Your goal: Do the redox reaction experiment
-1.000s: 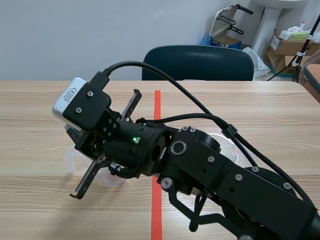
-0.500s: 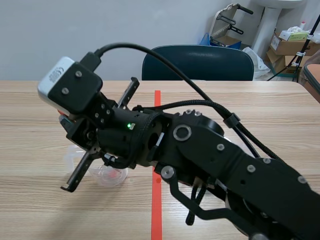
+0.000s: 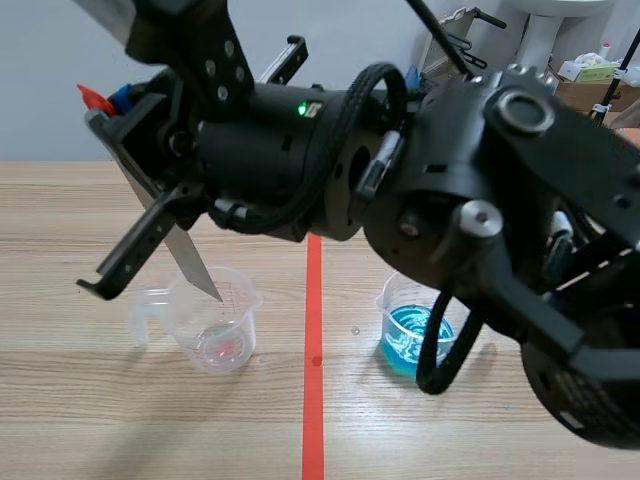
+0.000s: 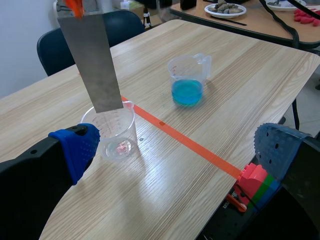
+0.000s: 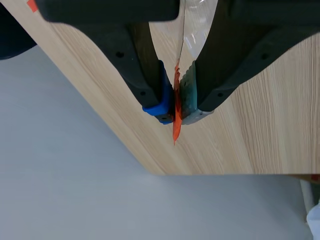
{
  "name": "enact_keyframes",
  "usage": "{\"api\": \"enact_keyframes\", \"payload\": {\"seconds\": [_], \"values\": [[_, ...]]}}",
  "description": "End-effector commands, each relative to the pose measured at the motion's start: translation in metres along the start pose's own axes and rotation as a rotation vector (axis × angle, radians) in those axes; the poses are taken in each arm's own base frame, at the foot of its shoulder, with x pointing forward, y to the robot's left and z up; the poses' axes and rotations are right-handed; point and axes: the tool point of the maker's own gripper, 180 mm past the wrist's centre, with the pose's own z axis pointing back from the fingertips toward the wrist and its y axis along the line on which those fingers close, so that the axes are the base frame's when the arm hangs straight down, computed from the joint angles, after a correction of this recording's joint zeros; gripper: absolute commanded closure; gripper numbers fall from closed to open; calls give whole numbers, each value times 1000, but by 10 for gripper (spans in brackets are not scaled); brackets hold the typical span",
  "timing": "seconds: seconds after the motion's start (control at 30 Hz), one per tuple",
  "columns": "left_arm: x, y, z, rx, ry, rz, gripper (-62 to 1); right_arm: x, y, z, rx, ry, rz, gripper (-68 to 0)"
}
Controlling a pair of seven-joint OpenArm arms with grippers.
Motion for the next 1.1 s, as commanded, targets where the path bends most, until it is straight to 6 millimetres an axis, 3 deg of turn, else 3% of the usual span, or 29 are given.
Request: {"api": "enact_keyframes", "payload": {"seconds": [0.0, 0.2, 1.07], "values": [[6, -1, -1, 0, -25, 7, -623, 14, -4, 1, -5, -32, -2, -7], [6, -1, -1, 0, -25, 7, -623, 26, -11, 6, -17, -46, -24, -7], [6, -1, -1, 0, -26, 7, -623, 26, -11, 6, -15, -47, -41, -7]]}}
